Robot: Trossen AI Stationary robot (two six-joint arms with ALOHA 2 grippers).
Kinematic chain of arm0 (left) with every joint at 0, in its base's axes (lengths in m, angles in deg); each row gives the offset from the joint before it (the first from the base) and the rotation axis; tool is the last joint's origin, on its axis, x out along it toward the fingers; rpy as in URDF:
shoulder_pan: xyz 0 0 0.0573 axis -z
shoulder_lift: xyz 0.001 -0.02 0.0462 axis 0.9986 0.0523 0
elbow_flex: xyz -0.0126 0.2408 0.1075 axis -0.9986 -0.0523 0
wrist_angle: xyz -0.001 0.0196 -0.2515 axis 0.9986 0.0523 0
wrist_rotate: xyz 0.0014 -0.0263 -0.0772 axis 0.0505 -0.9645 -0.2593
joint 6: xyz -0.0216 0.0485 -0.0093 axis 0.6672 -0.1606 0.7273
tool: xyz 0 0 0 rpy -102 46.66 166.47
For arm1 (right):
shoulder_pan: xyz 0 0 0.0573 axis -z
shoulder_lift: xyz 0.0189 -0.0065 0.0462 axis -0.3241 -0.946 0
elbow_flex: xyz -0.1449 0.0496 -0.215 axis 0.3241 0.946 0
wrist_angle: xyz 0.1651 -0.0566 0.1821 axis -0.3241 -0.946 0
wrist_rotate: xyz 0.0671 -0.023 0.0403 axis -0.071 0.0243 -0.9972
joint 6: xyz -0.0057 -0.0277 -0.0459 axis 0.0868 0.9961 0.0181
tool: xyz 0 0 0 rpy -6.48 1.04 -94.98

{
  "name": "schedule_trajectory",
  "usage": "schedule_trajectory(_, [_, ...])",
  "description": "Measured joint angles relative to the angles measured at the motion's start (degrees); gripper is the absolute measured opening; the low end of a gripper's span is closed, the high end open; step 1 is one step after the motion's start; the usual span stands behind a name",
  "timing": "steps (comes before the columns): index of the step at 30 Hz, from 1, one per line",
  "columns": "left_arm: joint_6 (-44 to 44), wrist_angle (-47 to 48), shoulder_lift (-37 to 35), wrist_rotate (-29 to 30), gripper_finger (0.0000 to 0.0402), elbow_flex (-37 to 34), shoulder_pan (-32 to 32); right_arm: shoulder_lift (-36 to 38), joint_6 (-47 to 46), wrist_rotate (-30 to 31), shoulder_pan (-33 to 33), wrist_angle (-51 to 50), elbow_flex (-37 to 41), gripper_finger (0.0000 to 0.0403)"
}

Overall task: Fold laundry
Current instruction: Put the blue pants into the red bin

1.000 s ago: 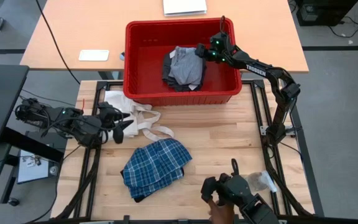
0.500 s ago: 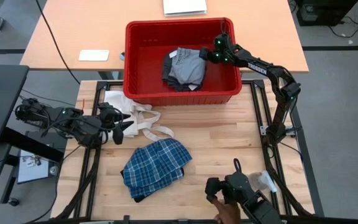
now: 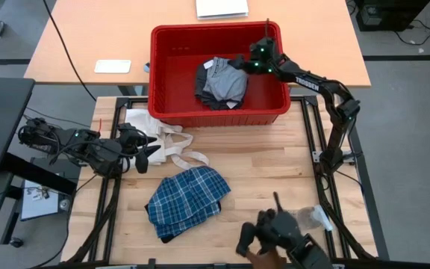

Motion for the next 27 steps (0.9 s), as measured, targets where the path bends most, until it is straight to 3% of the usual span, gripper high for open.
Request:
schedule_trajectory(6, [0.50,0.00,0.00,-0.97,0.0173,0.00,0.00,0.22,-0.26,-6.71,-7.63,1.33,-0.21,0.0373])
schedule_trajectory(13, [1.13,-0.15,0.00,-13.20,0.0173,0.00,0.02,4.79,11.46,0.46,-19.00,1.80,-3.77,0.0354])
schedule_trajectory(15, [0.96,-1.18,0.05,-17.88,0.0173,0.00,0.03,5.85,12.01,-0.06,-21.68,1.90,-4.91,0.0350])
schedule_trajectory(20, [0.79,-3.08,0.39,-27.54,0.0173,0.02,0.69,6.63,7.19,-6.72,-27.78,1.24,-6.37,0.0348])
schedule_trajectory(24, [0.43,-2.23,1.32,-29.95,0.0173,-0.56,3.63,6.68,2.47,-6.44,-34.03,0.83,-6.49,0.0348])
schedule_trajectory(27, [0.53,-2.84,2.73,-29.94,0.0173,-3.15,6.88,6.67,-0.26,-2.67,-39.17,-1.12,-6.49,0.0348])
